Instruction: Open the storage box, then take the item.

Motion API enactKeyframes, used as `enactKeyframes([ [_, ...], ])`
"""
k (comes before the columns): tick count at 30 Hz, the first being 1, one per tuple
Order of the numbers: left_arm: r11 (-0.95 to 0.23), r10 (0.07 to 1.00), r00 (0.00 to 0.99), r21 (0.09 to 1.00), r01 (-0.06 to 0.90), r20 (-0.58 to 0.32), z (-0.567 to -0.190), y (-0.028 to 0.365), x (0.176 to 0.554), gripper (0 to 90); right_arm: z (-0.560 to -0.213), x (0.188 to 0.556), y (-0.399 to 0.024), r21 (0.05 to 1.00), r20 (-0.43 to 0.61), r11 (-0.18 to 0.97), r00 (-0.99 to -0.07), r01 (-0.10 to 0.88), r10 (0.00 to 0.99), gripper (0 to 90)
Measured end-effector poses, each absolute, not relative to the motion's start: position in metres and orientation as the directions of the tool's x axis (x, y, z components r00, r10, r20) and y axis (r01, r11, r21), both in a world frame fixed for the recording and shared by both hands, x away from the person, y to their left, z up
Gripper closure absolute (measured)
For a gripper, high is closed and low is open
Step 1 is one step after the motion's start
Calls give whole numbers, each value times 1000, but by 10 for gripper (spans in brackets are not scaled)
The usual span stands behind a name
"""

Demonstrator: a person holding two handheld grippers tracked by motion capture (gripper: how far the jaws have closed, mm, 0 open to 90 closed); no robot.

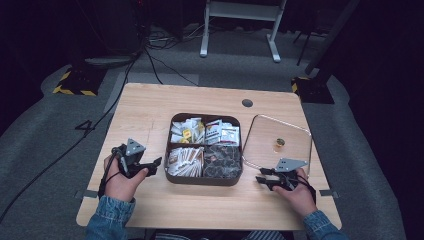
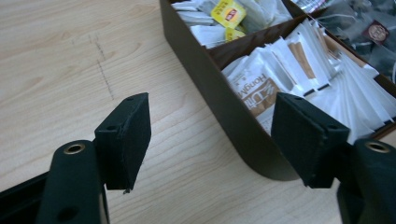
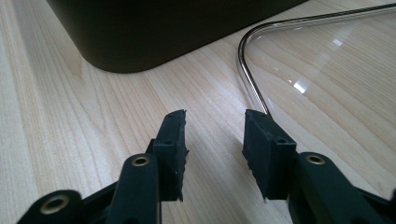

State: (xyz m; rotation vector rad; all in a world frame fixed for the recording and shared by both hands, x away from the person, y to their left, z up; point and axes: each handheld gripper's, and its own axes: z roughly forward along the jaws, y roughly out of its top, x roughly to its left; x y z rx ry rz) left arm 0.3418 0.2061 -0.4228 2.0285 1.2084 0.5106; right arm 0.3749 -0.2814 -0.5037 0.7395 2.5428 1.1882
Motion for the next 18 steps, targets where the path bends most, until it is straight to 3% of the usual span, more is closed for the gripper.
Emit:
enactKeyframes([
  [12,-341,844,536,766,545,-6,-405,179,345,267,-504,374,-281,767,-6,543,-843,341,538,575],
  [18,-308,856,517,783,540,-20,-410,169,342,226,-504,375,-281,767,2,541,-845,344,535,573],
])
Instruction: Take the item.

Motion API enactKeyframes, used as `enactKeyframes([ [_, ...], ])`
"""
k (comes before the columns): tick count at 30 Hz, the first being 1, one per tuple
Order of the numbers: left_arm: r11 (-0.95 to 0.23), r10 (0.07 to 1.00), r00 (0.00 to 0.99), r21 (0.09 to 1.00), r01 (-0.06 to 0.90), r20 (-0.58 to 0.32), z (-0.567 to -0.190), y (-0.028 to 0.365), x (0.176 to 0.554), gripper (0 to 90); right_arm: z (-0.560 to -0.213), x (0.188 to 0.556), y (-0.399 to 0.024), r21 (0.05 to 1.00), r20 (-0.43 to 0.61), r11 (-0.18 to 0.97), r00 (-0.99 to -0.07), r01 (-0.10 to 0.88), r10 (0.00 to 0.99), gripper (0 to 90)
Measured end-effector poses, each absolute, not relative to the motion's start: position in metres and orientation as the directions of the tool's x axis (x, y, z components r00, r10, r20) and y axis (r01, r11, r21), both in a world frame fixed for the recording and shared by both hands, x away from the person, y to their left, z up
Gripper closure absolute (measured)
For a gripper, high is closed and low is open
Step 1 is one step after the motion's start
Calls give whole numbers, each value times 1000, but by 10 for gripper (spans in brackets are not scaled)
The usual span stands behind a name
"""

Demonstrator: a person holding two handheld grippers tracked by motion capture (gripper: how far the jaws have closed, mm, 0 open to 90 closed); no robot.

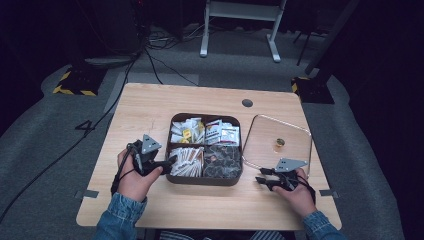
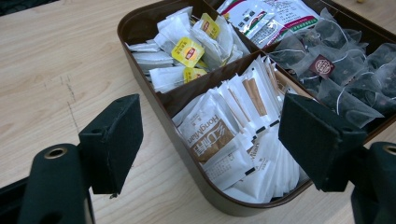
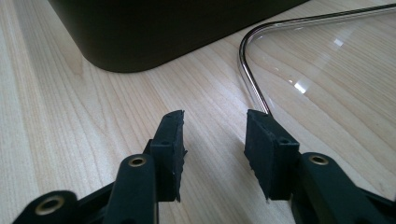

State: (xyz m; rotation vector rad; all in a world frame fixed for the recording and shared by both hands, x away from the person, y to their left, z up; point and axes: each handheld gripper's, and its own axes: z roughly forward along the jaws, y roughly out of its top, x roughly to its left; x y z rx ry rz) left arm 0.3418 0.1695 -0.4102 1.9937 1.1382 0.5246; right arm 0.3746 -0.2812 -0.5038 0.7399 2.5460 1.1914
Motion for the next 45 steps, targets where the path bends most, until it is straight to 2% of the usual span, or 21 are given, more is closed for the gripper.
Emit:
enactKeyframes([
  [5,-295,843,536,788,540,-52,-419,163,343,240,-504,376,-280,767,1,541,-844,345,537,565],
  [15,-307,840,539,767,563,-59,-440,155,353,284,-504,376,-279,767,1,541,-843,346,537,561],
  [19,-323,841,539,754,572,-48,-446,152,357,329,-504,376,-279,766,2,541,-843,347,537,559],
  [29,-390,822,569,726,567,-2,-458,143,365,519,-504,376,-279,767,-3,542,-842,344,540,553],
  [36,-351,833,552,735,580,-38,-457,154,369,720,-504,375,-278,766,-6,542,-840,344,542,543],
  [39,-357,841,541,729,583,-20,-457,156,371,797,-504,375,-278,766,-5,542,-840,345,543,541],
  [45,-423,835,548,693,584,48,-462,148,372,813,-504,375,-279,766,-4,541,-840,346,543,539],
])
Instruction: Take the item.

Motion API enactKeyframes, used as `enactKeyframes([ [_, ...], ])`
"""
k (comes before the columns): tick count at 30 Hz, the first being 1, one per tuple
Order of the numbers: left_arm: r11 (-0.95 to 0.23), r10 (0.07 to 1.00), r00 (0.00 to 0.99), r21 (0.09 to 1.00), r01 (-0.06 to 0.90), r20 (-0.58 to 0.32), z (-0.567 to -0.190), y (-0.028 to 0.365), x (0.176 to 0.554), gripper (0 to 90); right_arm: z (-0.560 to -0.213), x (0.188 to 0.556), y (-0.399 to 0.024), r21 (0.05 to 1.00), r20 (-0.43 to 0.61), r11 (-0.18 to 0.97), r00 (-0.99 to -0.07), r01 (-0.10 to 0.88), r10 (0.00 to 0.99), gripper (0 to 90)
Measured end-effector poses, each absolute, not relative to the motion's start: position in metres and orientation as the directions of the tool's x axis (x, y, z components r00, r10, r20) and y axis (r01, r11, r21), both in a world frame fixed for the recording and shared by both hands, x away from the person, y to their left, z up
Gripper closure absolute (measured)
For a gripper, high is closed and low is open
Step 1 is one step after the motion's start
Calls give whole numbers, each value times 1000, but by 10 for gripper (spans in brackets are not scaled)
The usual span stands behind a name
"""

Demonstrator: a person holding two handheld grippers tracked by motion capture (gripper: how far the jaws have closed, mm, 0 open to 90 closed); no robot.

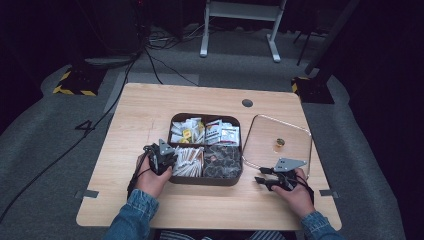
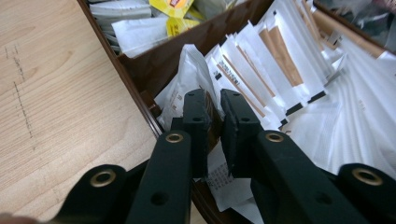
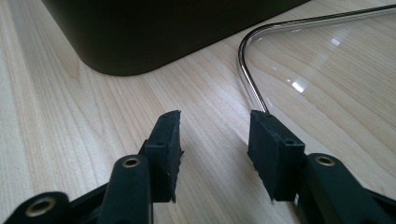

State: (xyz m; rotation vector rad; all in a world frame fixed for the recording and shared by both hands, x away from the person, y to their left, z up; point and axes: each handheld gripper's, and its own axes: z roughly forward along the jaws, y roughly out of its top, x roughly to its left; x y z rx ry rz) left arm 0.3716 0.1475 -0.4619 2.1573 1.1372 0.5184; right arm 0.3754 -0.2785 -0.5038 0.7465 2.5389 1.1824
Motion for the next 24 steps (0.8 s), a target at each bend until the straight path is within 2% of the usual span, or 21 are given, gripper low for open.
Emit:
enactKeyframes([
  [7,-380,842,540,709,594,-1,-460,154,372,895,-504,375,-278,766,-7,543,-839,345,543,532],
  [12,-361,832,554,736,572,-22,-455,157,369,898,-504,375,-279,766,-3,541,-839,348,544,530],
  [24,-253,784,600,802,542,-158,-431,164,356,899,-504,375,-279,765,-2,540,-838,350,546,524],
])
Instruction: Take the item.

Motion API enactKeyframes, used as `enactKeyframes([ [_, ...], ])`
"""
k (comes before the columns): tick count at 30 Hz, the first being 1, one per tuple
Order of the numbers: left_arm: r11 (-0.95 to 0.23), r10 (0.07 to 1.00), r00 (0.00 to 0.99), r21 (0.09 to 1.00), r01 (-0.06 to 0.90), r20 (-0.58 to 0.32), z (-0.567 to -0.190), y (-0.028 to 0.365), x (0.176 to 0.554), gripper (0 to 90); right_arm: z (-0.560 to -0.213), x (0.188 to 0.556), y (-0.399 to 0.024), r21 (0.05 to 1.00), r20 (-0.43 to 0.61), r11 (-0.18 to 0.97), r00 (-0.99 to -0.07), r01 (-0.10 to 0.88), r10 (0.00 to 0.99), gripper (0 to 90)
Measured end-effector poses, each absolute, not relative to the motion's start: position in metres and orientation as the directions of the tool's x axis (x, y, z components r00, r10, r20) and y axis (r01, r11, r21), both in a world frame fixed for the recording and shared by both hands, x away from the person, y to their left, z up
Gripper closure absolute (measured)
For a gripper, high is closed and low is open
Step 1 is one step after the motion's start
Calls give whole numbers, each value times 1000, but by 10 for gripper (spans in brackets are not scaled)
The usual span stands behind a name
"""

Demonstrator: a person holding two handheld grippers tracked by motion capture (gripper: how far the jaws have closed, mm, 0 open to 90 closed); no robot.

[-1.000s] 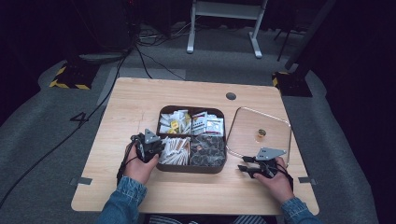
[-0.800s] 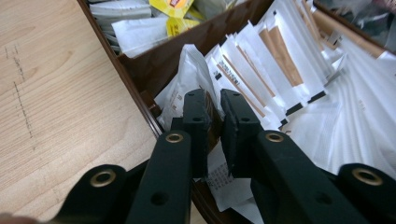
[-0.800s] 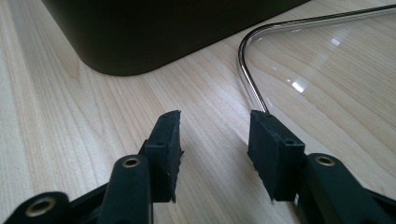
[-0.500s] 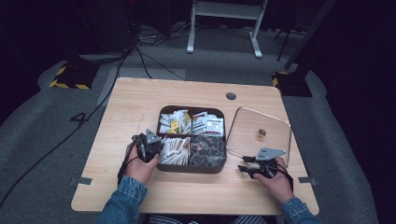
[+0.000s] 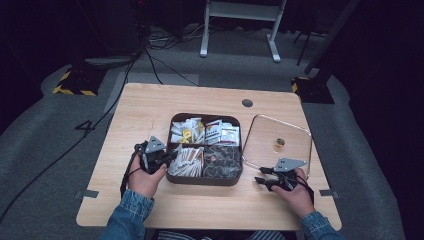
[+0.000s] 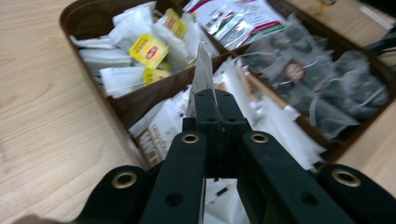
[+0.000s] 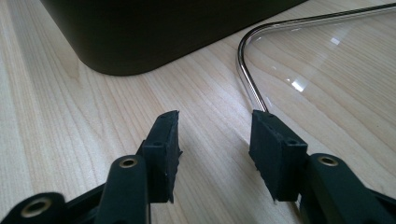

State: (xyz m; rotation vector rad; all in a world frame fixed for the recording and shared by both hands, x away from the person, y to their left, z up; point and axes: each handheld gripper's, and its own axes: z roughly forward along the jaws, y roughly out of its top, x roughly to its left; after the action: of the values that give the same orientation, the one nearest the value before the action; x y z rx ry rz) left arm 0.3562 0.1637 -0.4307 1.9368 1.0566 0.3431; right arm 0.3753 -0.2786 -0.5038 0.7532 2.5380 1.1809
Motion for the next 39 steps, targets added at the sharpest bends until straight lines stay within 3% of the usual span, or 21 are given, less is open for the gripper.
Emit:
enactKeyframes([
  [17,-230,710,679,850,473,-186,-405,154,336,900,-504,375,-279,765,-2,539,-835,353,550,512],
  [39,-385,509,846,837,389,-159,-399,95,304,899,-504,375,-279,764,-3,540,-834,354,551,492],
])
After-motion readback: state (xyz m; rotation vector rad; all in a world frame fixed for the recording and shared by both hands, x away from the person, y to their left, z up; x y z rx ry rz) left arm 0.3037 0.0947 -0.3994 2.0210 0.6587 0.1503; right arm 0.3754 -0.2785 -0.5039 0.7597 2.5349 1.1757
